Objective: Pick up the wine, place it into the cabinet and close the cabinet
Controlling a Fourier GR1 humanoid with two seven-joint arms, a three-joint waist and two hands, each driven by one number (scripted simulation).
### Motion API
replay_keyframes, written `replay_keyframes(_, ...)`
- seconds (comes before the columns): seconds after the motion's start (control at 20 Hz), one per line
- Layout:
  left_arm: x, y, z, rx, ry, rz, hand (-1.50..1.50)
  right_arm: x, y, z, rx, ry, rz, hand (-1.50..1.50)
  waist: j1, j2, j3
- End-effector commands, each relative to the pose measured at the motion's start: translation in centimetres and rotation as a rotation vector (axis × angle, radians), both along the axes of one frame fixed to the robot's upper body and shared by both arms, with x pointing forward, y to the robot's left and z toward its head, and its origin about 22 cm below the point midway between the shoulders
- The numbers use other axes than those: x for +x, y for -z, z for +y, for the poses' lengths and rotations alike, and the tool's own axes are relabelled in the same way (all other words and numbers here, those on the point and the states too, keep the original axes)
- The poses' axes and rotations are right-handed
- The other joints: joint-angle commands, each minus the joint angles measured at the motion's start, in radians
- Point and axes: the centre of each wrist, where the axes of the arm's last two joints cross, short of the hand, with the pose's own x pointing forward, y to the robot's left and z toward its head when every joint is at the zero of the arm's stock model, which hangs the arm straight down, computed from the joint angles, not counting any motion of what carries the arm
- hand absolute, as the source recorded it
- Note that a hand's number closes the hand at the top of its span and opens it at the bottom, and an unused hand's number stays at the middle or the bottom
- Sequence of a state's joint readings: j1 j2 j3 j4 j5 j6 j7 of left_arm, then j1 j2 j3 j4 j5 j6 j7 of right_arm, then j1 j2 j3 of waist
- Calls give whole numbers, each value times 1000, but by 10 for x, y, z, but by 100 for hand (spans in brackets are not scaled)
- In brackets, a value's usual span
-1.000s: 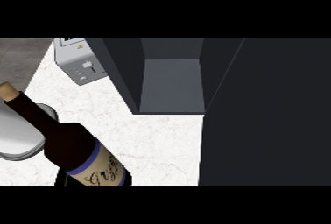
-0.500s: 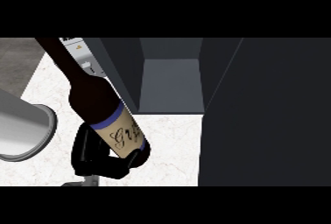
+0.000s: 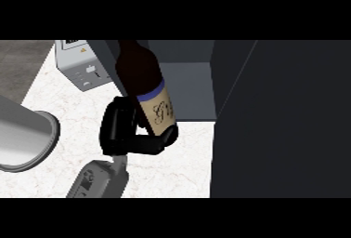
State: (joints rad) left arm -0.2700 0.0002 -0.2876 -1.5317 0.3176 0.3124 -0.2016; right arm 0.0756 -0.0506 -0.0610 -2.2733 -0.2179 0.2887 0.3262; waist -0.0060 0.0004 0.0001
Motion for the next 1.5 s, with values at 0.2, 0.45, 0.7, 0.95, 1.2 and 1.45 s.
replay_keyframes(0.2, 31, 18, -14, 106, -2, 38, 150, 0, 12, -1, -16, 5, -1, -150, 0, 0, 0)
replay_keyframes(0.45, 30, 27, -37, 108, -48, 65, 150, 1, -8, 0, -8, 1, -12, -150, -2, 0, 0)
replay_keyframes(0.7, 22, 32, -52, 101, -43, 80, 150, 2, -6, 6, -20, 4, 0, -150, 0, 0, 0)
replay_keyframes(0.95, 14, 80, -47, 115, -91, 114, 150, -3, -1, -7, -11, 0, -14, -150, -6, 1, 0)
replay_keyframes(1.2, 39, 83, -42, 121, -55, 148, 150, -4, -5, -19, 5, -8, -11, -150, -9, 2, 0)
replay_keyframes(1.45, 33, 107, -37, 71, -112, 161, 150, 10, -13, -11, 10, 1, 0, -150, -11, 3, -1)
